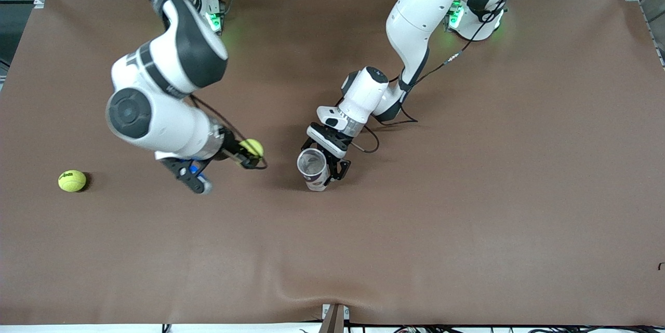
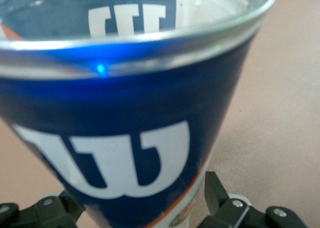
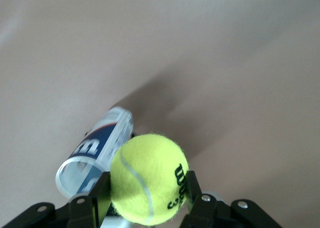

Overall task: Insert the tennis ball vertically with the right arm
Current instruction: 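Carry the ball with the right gripper over the tube's open mouth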

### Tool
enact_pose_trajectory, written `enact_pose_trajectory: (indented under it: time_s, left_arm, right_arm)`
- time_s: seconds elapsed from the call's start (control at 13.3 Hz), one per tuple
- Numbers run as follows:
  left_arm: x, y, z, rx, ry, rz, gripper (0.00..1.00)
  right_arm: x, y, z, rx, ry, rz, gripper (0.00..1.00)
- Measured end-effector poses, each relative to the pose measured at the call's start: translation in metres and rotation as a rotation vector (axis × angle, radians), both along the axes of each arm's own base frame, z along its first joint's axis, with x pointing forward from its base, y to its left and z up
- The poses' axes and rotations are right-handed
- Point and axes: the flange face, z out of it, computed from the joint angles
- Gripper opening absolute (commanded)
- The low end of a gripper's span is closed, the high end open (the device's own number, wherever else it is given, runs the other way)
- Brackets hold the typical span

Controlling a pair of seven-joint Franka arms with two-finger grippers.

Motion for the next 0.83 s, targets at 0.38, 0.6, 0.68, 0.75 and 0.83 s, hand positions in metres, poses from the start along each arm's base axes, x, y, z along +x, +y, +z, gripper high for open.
enact_pose_trajectory:
  time_s: [0.38,0.6,0.68,0.75,0.83]
  left_arm:
    - [0.000,0.000,0.000,0.001,-0.001,-0.001,0.90]
    - [0.000,0.000,0.000,0.001,-0.001,-0.001,0.90]
    - [0.000,0.000,0.000,0.001,-0.001,-0.002,0.90]
    - [0.000,0.000,0.000,0.001,-0.001,-0.002,0.90]
    - [0.000,-0.001,0.000,0.001,-0.001,-0.002,0.90]
  right_arm:
    - [-0.004,0.045,-0.003,0.037,-0.045,-0.122,0.00]
    - [-0.002,0.067,-0.026,0.051,-0.059,-0.158,0.00]
    - [-0.003,0.074,-0.034,0.052,-0.059,-0.168,0.00]
    - [-0.005,0.080,-0.038,0.052,-0.056,-0.170,0.00]
    - [-0.007,0.085,-0.041,0.050,-0.053,-0.168,0.00]
